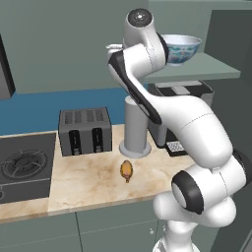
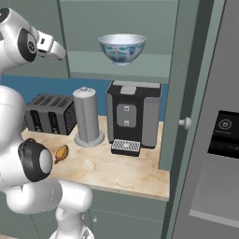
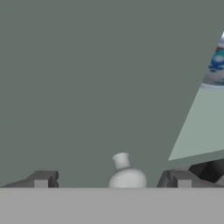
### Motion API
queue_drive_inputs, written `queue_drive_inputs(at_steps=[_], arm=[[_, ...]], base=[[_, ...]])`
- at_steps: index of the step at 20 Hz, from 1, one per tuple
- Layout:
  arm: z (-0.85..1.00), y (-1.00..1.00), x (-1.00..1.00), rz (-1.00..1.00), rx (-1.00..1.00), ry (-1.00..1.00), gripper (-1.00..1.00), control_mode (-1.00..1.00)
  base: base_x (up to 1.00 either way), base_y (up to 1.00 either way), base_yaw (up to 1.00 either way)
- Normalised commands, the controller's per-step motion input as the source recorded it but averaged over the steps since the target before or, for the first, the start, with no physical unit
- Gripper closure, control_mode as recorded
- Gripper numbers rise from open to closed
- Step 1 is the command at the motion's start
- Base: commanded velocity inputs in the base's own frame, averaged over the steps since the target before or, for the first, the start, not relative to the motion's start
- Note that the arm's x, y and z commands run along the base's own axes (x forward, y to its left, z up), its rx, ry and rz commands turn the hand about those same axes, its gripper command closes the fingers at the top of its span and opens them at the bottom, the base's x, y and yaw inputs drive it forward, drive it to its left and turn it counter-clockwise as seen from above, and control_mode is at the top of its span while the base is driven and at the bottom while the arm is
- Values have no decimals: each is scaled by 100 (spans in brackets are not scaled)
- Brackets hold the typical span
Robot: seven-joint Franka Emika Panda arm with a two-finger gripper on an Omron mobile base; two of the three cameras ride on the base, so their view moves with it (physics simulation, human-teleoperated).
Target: Retrieve the bowl from the cabinet, then place the raw meat into the bowl to avoid contamination.
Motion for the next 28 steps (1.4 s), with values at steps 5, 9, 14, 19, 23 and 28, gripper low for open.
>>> queue_drive_inputs(at_steps=[5, 9, 14, 19, 23, 28], arm=[[0, 0, 0, 0, 0, 0, -100, -100], [0, 0, 1, 0, 0, 0, 100, -100], [0, 0, 7, 0, 0, 0, 100, -100], [0, 0, 2, 0, 0, 0, 100, -100], [0, 3, 0, 0, 0, 0, 100, -100], [0, 18, -4, -3, 0, 0, 100, -100]], base=[[0, 0, 0], [0, 0, 0], [0, 0, 0], [0, 0, 0], [0, 0, 0], [0, 0, 0]])
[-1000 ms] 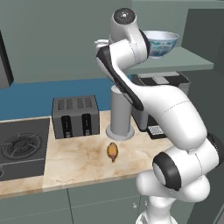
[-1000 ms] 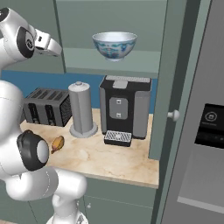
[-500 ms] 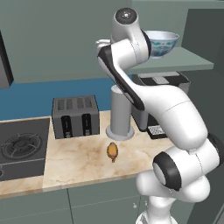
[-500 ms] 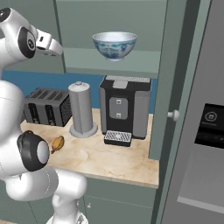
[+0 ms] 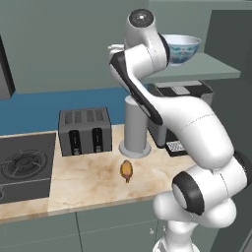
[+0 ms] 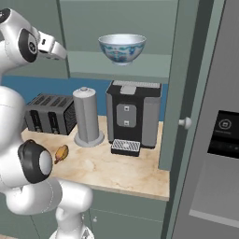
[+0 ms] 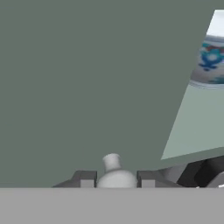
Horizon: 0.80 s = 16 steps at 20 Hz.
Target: Retrieve the bowl from the cabinet, then place the raw meat into the bowl to avoid contamination.
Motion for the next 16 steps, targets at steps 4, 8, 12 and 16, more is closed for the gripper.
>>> queue_drive_inputs(at_steps=[4, 8, 12, 16], arm=[[0, 30, -22, -10, 0, 0, 100, -100], [0, 25, -48, -11, 0, 0, 100, -100], [0, 26, -60, -10, 0, 0, 100, -100], [0, 25, -77, -3, 0, 0, 100, -100]], base=[[0, 0, 0], [0, 0, 0], [0, 0, 0], [0, 0, 0]])
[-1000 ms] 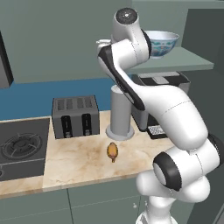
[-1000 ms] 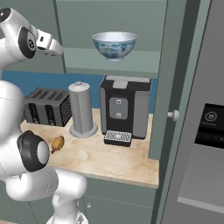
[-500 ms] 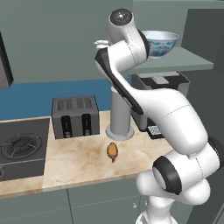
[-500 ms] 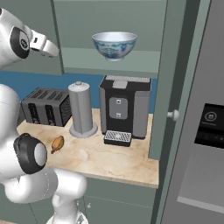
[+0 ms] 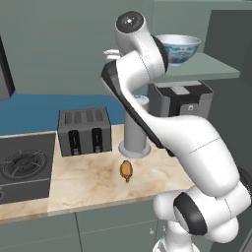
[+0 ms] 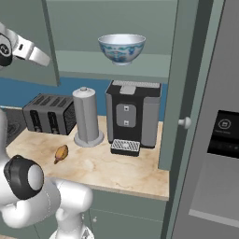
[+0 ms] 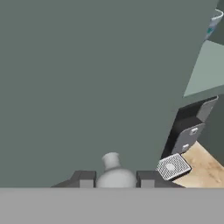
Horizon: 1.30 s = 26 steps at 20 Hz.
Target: Retrieve the bowl from the cabinet, then place the raw meat into the bowl to avoid contamination.
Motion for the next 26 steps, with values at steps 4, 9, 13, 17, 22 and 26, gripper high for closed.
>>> queue_drive_inputs(at_steps=[4, 9, 13, 17, 22, 26], arm=[[0, 27, -75, 0, -1, 2, 100, -100], [-7, 38, -77, 0, -3, 2, 100, -100], [-19, 43, -81, 0, -6, 4, 100, -100], [-20, 40, -67, 0, -5, 6, 100, -100], [-9, 28, -28, 0, -1, 7, 100, -100], [0, 15, -18, -1, 0, 0, 100, -100]], base=[[0, 0, 0], [0, 0, 0], [0, 0, 0], [0, 0, 0], [0, 0, 0], [0, 0, 0]])
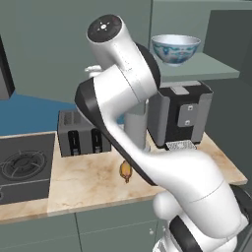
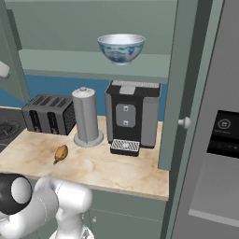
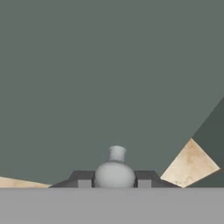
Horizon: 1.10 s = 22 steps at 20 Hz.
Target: Retrieve the bowl from the cabinet, then place the raw meat into the bowl to avoid contamination.
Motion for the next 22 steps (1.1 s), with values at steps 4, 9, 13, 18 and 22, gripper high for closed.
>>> queue_drive_inputs(at_steps=[4, 9, 13, 18, 22], arm=[[0, 14, -21, -1, 0, 0, -100, -100], [0, 1, -29, 0, 0, 0, -100, -100], [0, 0, -34, -2, 0, 0, -100, -100], [0, -6, -53, -6, 1, -1, -100, -100], [0, -51, -78, -2, 10, -2, -100, -100]], base=[[0, 0, 0], [0, 0, 0], [0, 0, 0], [0, 0, 0], [0, 0, 0]])
